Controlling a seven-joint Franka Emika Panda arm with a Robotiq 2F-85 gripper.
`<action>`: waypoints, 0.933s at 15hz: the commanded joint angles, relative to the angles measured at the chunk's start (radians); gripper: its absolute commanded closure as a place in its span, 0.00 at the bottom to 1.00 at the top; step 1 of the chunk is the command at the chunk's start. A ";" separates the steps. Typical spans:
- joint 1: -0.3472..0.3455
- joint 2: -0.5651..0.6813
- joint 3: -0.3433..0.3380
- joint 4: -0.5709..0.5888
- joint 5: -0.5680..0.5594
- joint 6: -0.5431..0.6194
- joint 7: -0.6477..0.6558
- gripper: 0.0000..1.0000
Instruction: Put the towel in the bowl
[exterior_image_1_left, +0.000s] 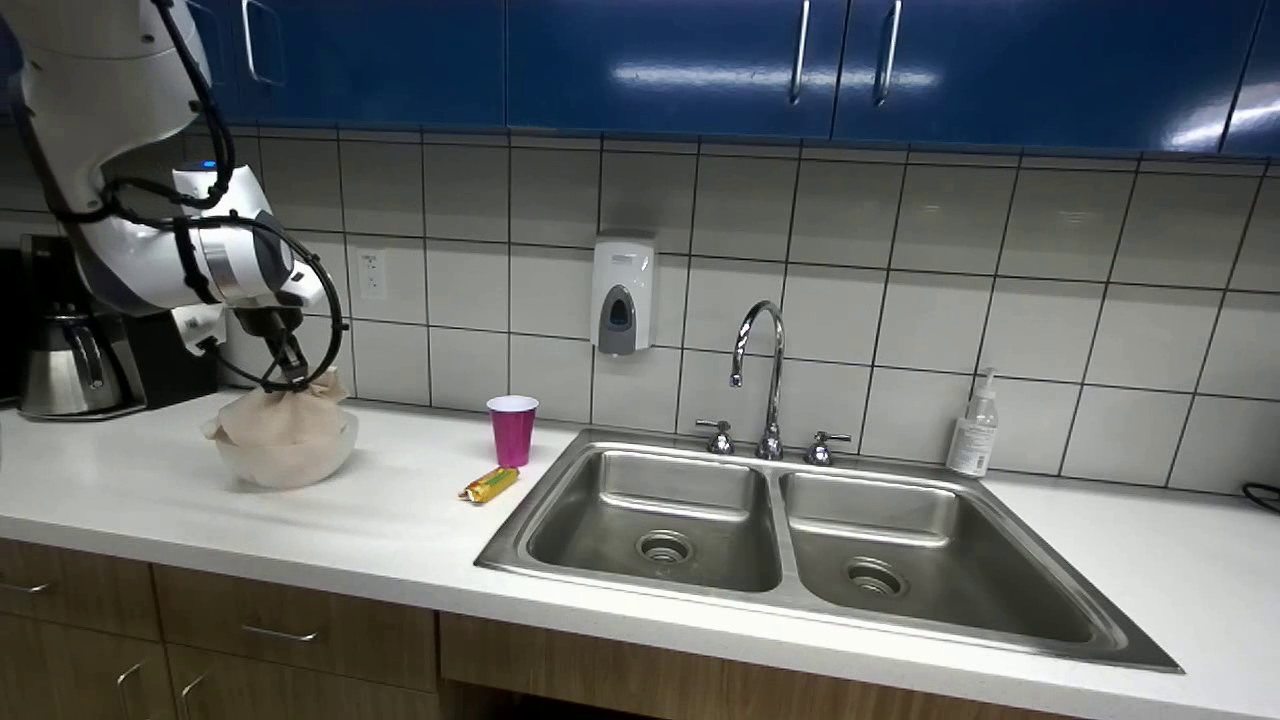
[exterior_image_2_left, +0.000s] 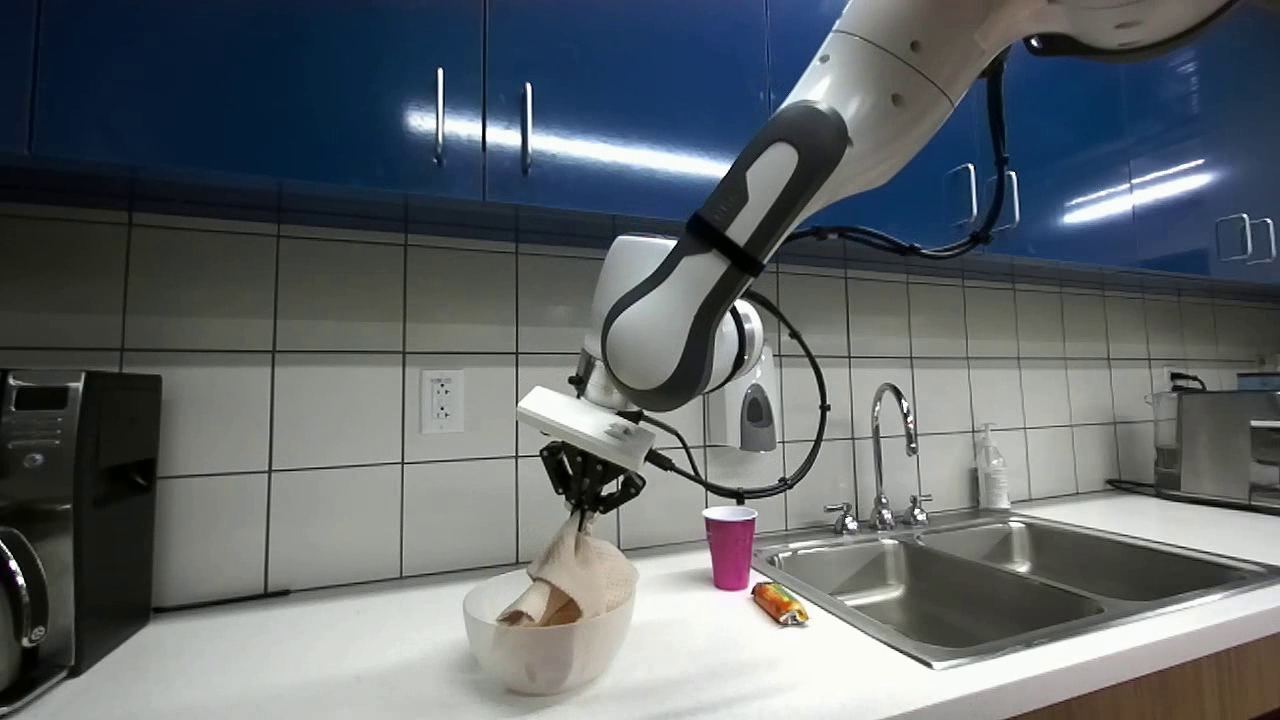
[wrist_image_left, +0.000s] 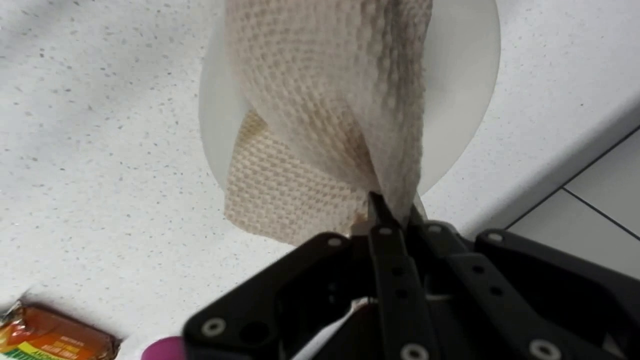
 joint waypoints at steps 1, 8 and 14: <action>0.022 0.004 -0.021 -0.019 0.055 0.016 -0.067 0.99; 0.050 -0.003 -0.030 -0.031 0.104 0.004 -0.104 0.42; 0.067 -0.032 -0.032 -0.047 0.109 0.005 -0.114 0.00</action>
